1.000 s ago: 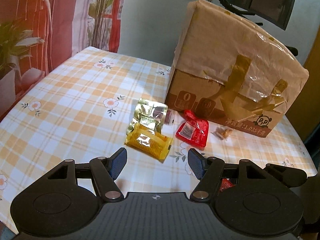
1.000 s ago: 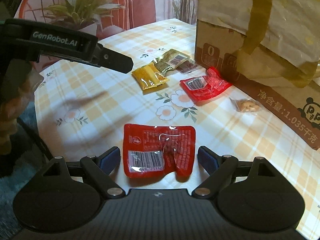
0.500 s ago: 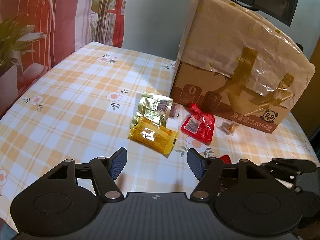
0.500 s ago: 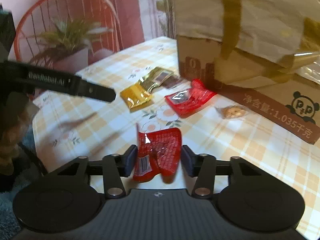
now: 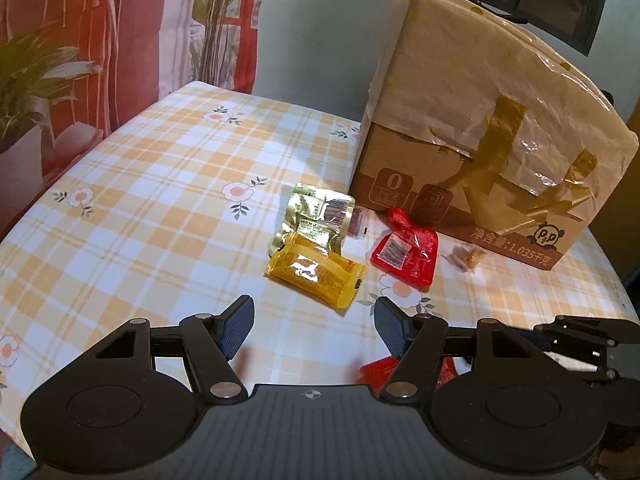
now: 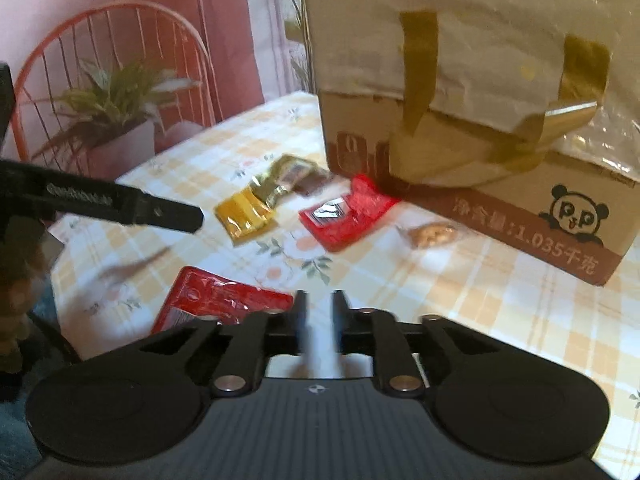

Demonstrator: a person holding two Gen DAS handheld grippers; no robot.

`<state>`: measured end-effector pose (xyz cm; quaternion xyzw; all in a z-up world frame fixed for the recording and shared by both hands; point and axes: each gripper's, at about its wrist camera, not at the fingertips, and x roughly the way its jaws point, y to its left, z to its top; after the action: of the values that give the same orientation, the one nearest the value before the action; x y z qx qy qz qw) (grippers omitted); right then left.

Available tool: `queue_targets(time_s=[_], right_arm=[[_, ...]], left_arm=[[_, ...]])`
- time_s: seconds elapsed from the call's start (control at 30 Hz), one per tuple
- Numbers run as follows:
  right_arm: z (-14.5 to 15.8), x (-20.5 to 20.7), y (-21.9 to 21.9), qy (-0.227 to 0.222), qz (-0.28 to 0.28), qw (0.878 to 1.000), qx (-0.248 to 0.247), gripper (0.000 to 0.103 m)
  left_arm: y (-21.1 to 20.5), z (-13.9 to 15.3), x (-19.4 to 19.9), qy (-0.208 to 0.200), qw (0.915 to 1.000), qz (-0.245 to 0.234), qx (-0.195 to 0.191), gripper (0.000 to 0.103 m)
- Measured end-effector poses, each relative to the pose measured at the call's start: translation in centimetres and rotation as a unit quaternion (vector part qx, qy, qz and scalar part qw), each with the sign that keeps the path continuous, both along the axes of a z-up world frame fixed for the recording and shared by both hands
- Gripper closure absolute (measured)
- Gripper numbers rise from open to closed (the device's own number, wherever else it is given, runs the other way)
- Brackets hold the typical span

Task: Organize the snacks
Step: 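Grasp the red snack packet with the right gripper and lift it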

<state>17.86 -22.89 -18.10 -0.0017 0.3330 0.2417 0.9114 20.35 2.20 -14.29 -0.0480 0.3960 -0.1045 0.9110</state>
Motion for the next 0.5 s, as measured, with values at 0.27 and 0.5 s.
queue_targets(time_s=[0.27,0.5], right_arm=[[-0.1,-0.8,2.0,0.009,0.058,0.998,-0.023,0.053],[-0.4,0.2,3.4,0.015,0.079,0.996,-0.046,0.045]], left_arm=[[0.2,-0.1,0.0,0.001,1.0,0.004,-0.005,0.035],[0.5,0.0,-0.1,-0.002,0.9999,0.011,-0.007,0.035]])
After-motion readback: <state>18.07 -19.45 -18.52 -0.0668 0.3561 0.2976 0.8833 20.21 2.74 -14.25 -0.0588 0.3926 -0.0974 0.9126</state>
